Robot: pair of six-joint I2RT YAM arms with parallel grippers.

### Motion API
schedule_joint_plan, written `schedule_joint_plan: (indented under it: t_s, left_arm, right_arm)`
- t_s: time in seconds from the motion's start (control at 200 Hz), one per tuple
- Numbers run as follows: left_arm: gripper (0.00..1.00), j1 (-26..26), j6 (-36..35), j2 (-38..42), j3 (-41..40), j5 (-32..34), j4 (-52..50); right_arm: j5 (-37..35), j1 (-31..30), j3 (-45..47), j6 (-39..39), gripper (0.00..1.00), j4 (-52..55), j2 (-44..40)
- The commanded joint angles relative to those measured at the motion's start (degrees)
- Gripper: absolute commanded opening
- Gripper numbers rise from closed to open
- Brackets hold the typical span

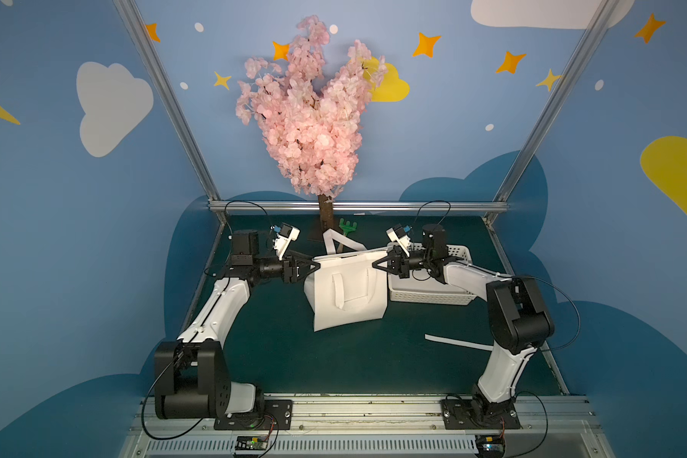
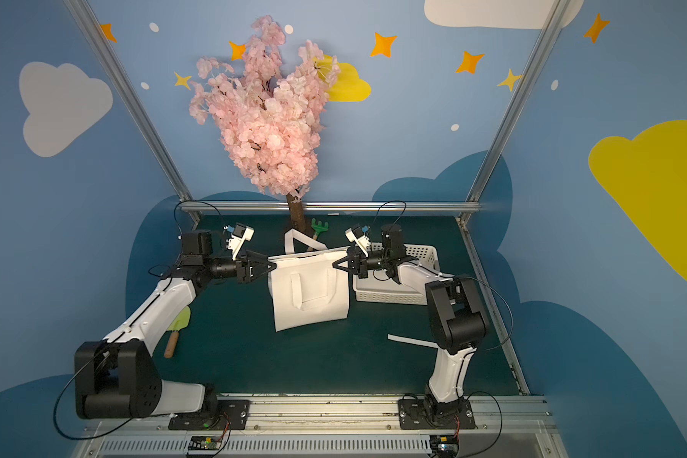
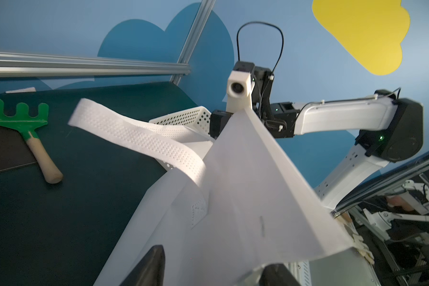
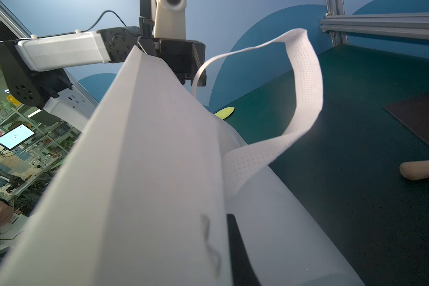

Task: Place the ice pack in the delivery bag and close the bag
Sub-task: Close the delivery bag at the center of the board, then seal the delivery bag at the center of the board.

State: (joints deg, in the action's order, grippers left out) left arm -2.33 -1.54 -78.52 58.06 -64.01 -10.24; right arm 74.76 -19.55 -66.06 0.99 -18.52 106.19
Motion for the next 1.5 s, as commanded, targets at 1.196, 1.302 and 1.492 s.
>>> schedule_joint_plan:
  t_s: [1.196, 1.302, 1.492]
  left_arm:
    - [0.69, 17.3, -11.1, -24.9, 42.6, 18.2, -45.4]
    - [0.69, 18.1, -10.2, -24.3, 42.0, 19.6, -45.4]
    - [0.68, 20.4, -10.2, -23.6, 40.1, 21.9, -45.1]
  right_arm:
    - [-6.5, -0.4, -1.7, -5.8, 0.00, 7.4, -4.0]
    - [-7.3, -0.4, -1.4, -5.8, 0.00, 7.2, -4.2]
    - [-8.8, -0.4, -1.2, -5.8, 0.00, 6.9, -4.6]
